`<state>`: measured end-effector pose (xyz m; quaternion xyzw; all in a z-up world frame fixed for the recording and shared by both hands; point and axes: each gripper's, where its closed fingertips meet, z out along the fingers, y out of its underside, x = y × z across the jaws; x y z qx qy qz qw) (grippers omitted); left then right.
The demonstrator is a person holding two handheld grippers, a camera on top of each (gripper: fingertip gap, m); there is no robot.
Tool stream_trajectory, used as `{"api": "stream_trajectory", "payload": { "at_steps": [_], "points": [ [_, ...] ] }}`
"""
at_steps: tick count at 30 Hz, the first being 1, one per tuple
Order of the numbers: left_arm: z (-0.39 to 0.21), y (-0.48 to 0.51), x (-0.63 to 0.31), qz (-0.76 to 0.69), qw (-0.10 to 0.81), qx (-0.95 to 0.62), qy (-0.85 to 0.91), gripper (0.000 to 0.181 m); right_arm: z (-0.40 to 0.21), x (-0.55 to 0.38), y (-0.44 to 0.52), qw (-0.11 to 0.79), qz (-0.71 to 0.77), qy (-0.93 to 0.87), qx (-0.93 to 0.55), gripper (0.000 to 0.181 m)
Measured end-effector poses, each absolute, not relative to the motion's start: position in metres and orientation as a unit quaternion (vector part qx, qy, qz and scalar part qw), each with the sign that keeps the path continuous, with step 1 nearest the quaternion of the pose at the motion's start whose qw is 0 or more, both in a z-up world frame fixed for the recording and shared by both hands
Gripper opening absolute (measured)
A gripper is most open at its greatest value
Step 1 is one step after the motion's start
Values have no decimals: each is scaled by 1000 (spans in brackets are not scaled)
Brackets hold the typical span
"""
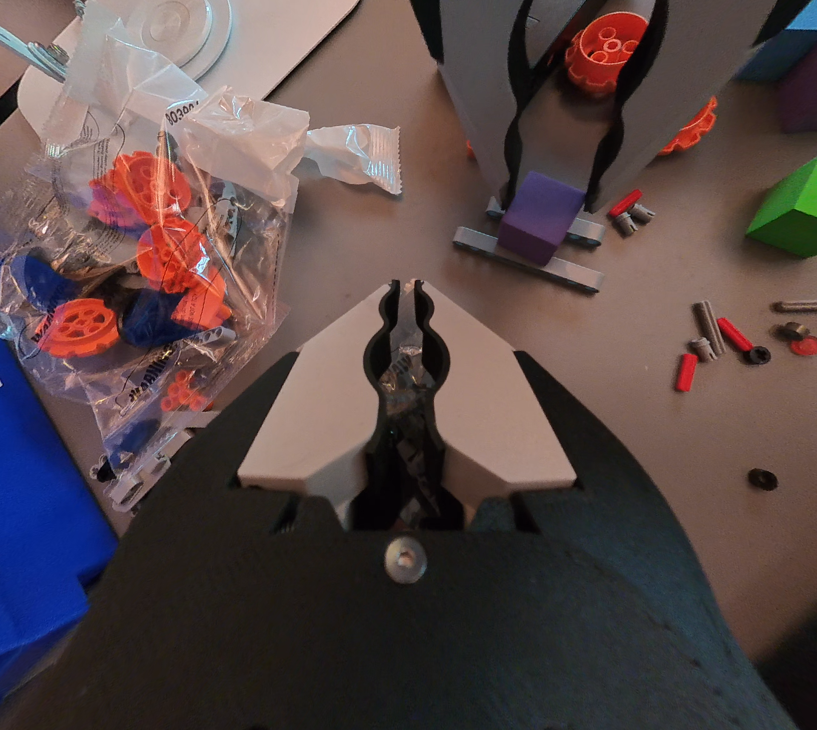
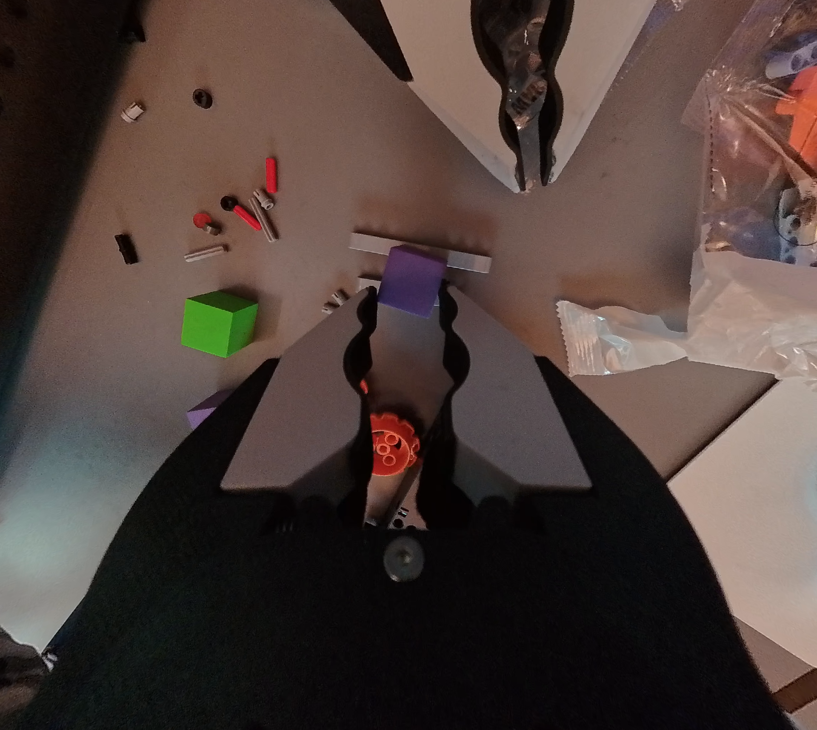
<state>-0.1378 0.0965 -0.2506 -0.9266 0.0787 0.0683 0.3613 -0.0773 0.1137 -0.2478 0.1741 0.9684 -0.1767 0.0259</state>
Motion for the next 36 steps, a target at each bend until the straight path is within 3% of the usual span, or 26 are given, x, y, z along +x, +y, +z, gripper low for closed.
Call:
{"api": "stream_trajectory", "payload": {
  "at_steps": [13,22,24,27,36],
  "points": [
    [-250,96,-138,68,361,-927,79,6,-233,-74,119,4,-176,964,200,39],
    [-249,96,-136,70,361,-926,81,8,-232,18,99,14,-165,964,208,52],
    [-248,96,-136,70,363,-926,80,8,-244,29,99,17,-154,964,218,49],
    [-248,96,-139,71,365,-925,76,8,-258,31,103,9,-141,962,233,25],
    [-248,96,-140,68,368,-925,71,9,-218,-14,114,-48,-189,941,277,24]
  ]
}}
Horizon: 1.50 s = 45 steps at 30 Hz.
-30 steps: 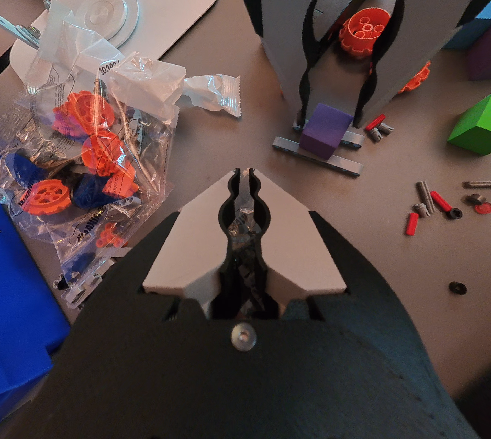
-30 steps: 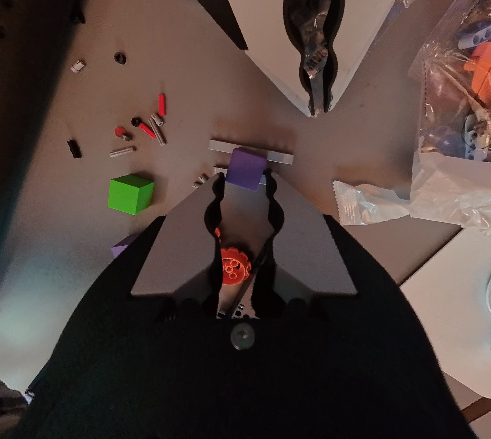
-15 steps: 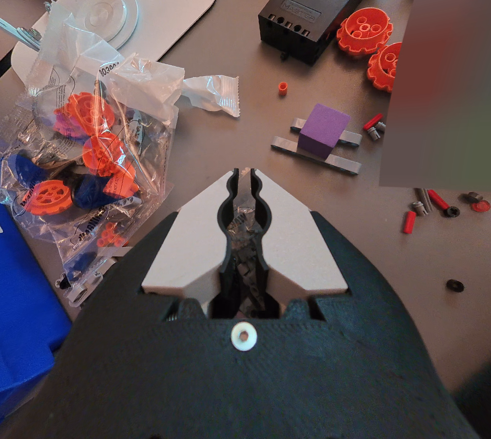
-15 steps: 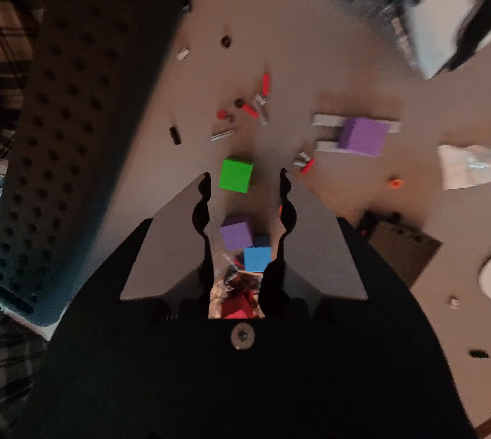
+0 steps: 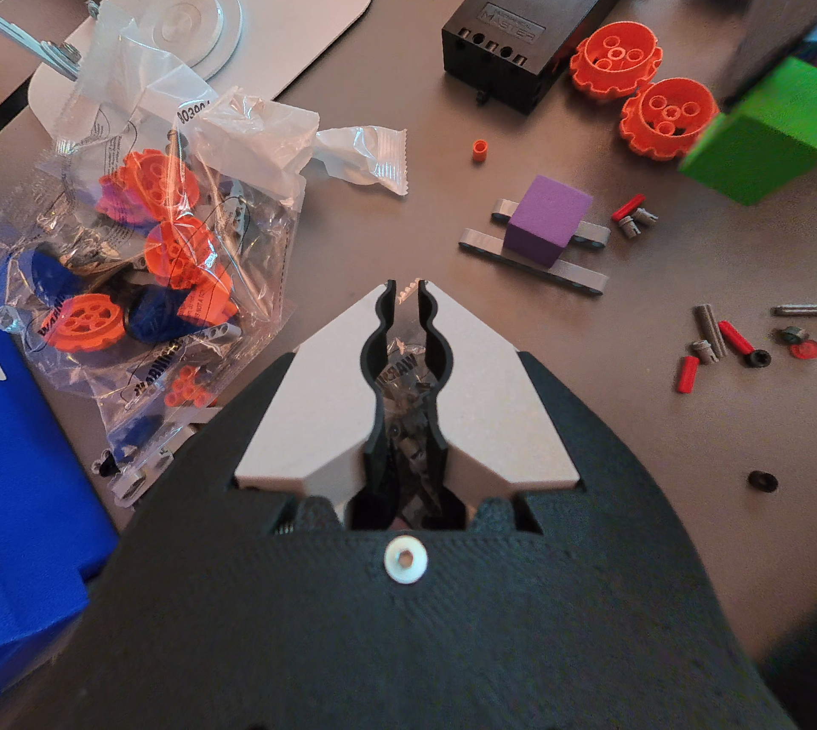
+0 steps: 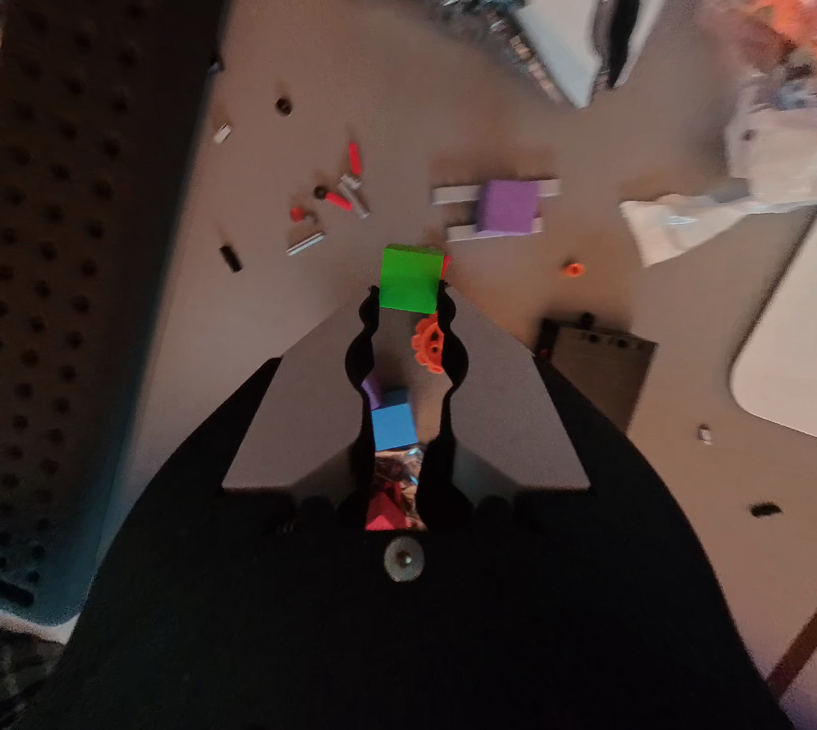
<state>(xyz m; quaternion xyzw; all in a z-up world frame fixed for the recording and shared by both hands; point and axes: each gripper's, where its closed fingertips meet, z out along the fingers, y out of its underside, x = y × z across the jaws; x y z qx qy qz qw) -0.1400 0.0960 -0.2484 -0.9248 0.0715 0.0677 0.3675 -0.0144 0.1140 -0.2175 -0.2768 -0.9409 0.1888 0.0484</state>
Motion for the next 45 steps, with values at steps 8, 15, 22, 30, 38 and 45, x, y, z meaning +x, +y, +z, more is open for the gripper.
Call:
{"api": "stream_trajectory", "payload": {
  "at_steps": [8,15,22,30,38,45],
  "points": [
    [-248,96,-140,62,371,-924,69,9,-206,-68,119,58,174,-932,-312,24],
    [-248,96,-140,62,371,-924,70,9,-217,-78,114,35,166,-938,-304,25],
    [-248,95,-140,62,371,-924,70,9,-226,-77,116,17,152,-944,-292,25],
    [-249,95,-140,61,370,-925,69,9,-226,-77,117,12,150,-949,-278,25],
    [-249,95,-140,60,369,-925,69,9,-225,-76,116,13,147,-953,-264,25],
    [-249,95,-140,59,369,-925,68,9,-226,-76,116,9,145,-954,-261,25]
  ]
}}
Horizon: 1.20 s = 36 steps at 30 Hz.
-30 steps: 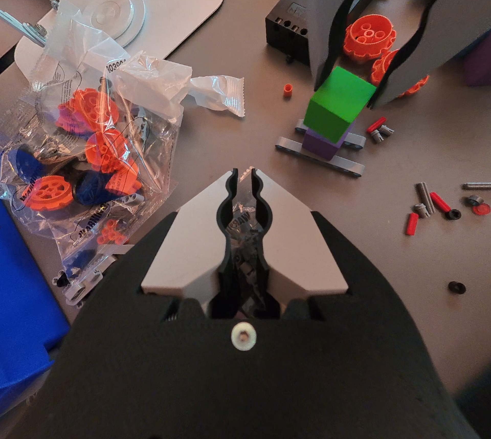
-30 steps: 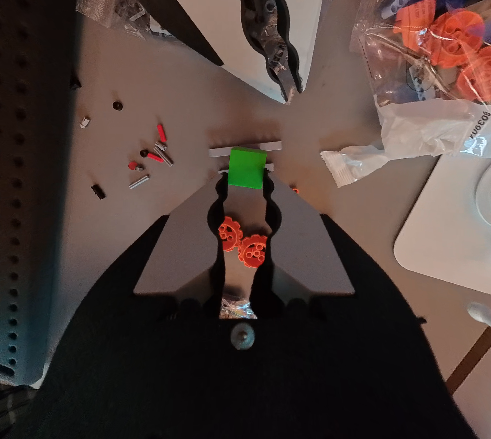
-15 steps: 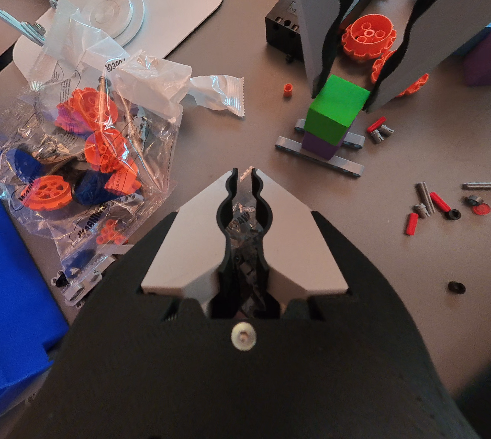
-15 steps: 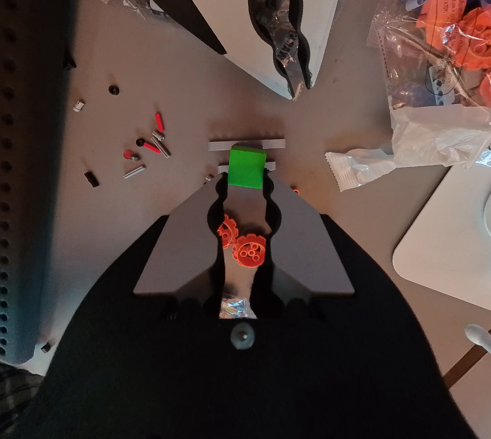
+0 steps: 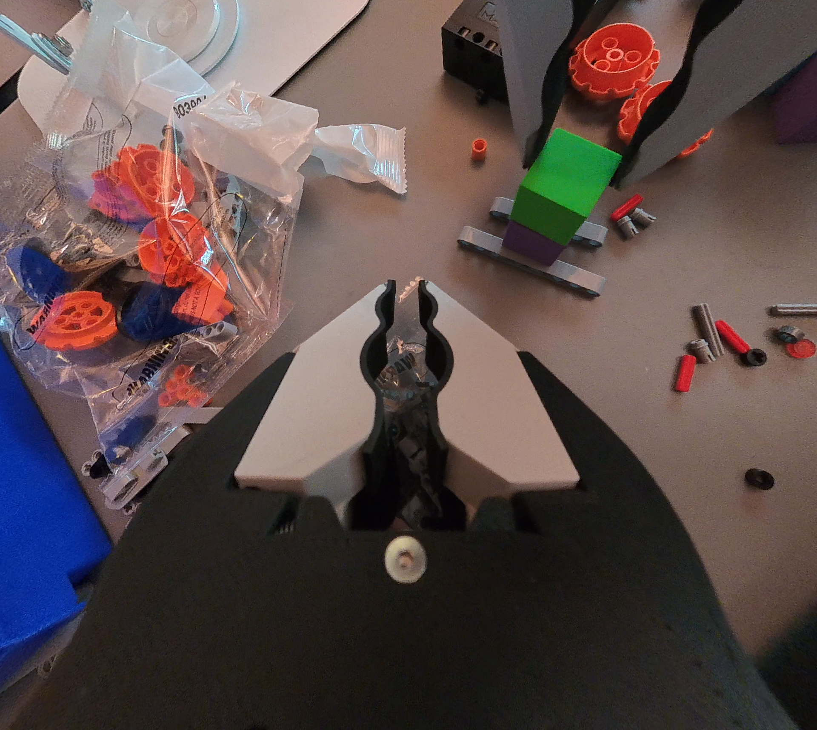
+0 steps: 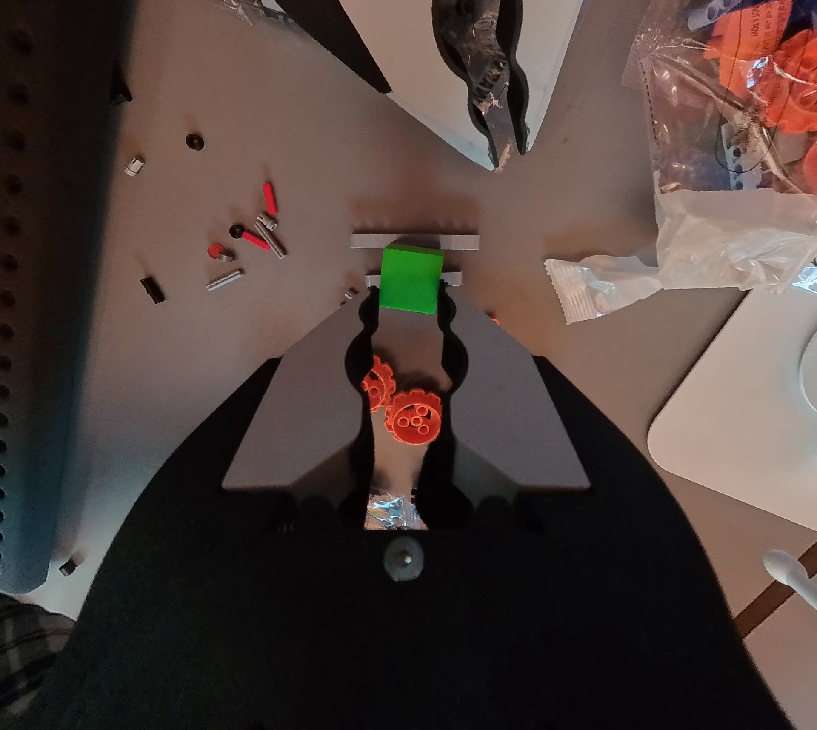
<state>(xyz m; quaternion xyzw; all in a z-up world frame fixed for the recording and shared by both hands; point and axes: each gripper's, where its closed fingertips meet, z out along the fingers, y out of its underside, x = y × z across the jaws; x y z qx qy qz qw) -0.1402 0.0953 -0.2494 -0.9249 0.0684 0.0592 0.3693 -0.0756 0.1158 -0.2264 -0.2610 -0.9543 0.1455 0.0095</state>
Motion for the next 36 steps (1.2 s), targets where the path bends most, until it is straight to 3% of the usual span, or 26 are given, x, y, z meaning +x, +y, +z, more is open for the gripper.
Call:
{"api": "stream_trajectory", "payload": {
  "at_steps": [11,21,24,29,36],
  "points": [
    [-249,95,-140,59,369,-925,69,9,-204,-44,136,50,139,-945,-291,39],
    [-249,95,-139,58,369,-925,67,10,-253,53,153,9,119,-958,-259,42],
    [-249,95,-140,57,370,-925,65,10,-258,50,155,17,124,-957,-263,26],
    [-250,95,-140,56,370,-925,65,10,-248,40,153,29,141,-951,-273,25],
    [-249,96,-140,53,372,-925,64,9,-186,-29,135,92,204,-910,-349,25]
  ]
}}
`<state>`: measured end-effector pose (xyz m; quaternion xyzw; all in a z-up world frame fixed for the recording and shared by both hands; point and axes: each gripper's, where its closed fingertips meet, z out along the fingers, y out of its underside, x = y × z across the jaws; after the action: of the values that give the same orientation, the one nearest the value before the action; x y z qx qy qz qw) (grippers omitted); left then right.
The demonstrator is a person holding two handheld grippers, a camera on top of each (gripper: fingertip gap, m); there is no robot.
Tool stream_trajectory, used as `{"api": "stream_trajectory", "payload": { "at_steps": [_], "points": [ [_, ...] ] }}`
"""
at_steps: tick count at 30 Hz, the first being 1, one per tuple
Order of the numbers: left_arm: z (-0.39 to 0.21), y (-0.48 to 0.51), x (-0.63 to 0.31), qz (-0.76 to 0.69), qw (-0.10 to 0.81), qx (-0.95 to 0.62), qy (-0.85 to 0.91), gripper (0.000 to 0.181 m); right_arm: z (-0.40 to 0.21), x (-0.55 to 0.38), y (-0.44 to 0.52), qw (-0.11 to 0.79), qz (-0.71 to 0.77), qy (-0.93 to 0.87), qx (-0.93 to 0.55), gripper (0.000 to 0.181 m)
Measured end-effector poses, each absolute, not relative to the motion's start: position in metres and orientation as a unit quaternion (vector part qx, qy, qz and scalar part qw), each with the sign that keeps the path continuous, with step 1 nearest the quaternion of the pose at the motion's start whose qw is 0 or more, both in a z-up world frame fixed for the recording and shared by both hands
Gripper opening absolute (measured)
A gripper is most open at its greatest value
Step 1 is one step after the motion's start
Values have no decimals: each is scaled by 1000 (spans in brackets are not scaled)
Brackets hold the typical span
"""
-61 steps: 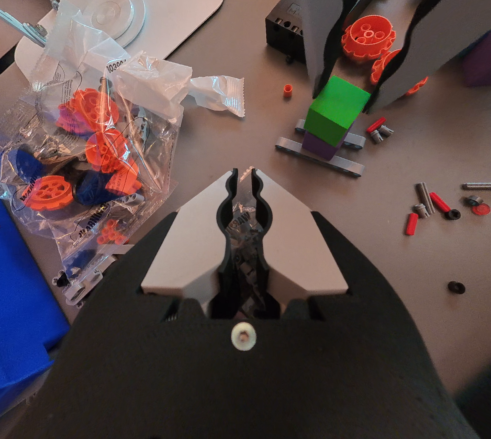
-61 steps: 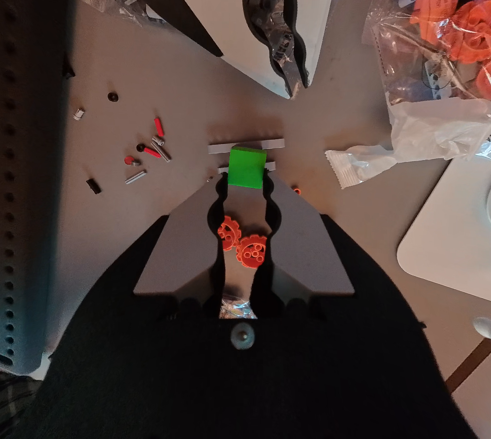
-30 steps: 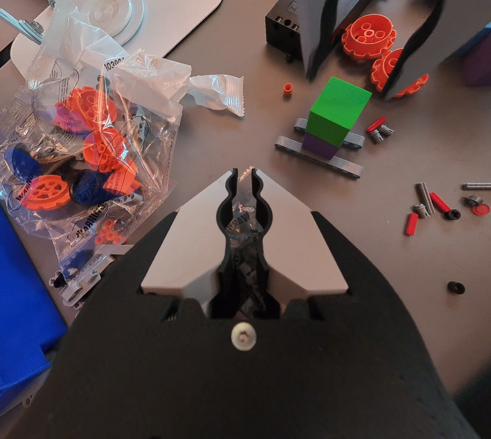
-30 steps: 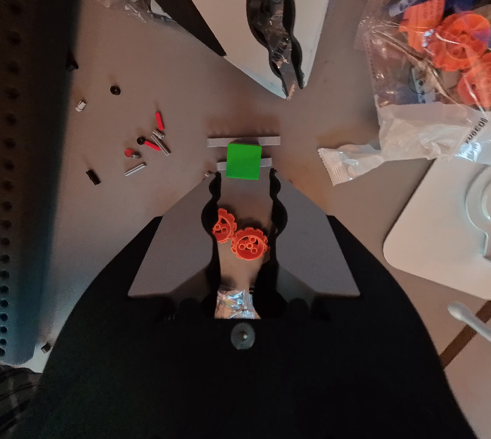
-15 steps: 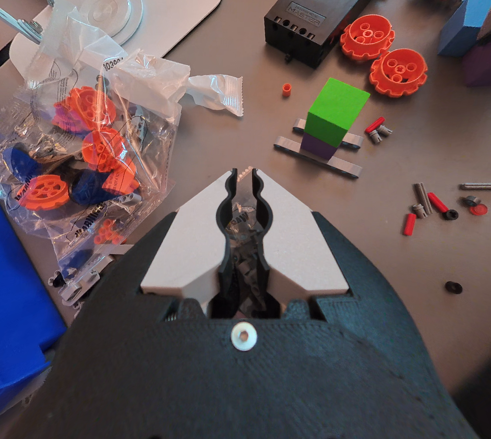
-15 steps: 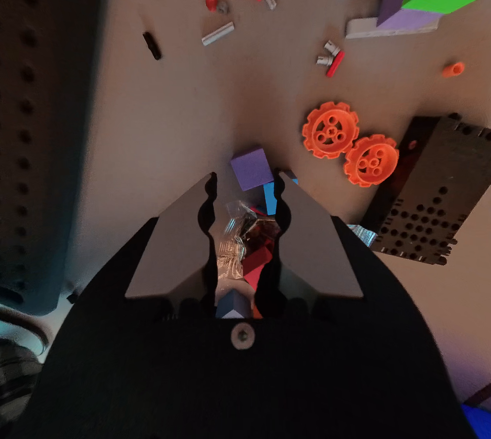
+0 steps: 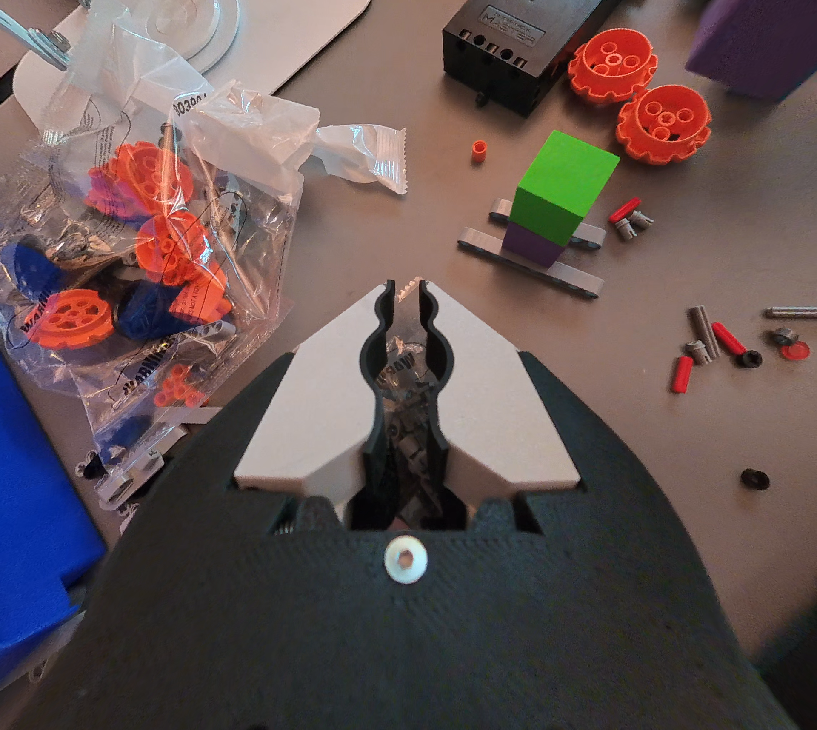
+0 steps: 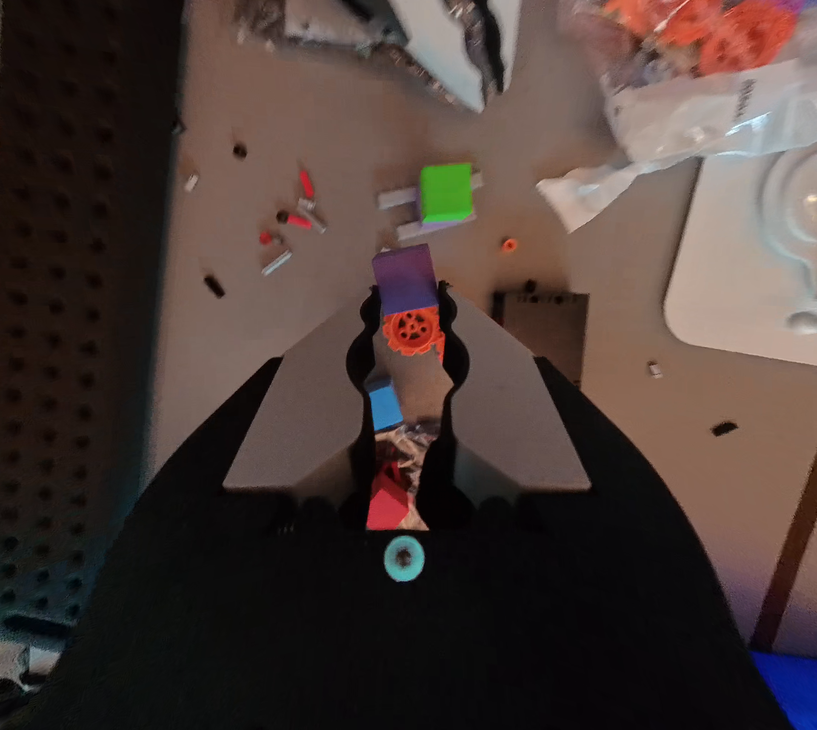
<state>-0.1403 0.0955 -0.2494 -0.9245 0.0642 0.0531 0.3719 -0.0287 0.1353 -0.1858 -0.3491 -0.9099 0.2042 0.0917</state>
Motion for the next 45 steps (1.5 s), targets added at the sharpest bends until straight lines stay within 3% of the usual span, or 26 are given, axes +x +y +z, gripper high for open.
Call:
{"api": "stream_trajectory", "payload": {
  "at_steps": [10,45],
  "points": [
    [-249,95,-140,51,373,-924,63,10,-184,-74,115,61,178,-906,-378,25],
    [-250,95,-140,49,371,-925,63,10,-200,-79,118,46,153,-901,-403,25]
  ]
}}
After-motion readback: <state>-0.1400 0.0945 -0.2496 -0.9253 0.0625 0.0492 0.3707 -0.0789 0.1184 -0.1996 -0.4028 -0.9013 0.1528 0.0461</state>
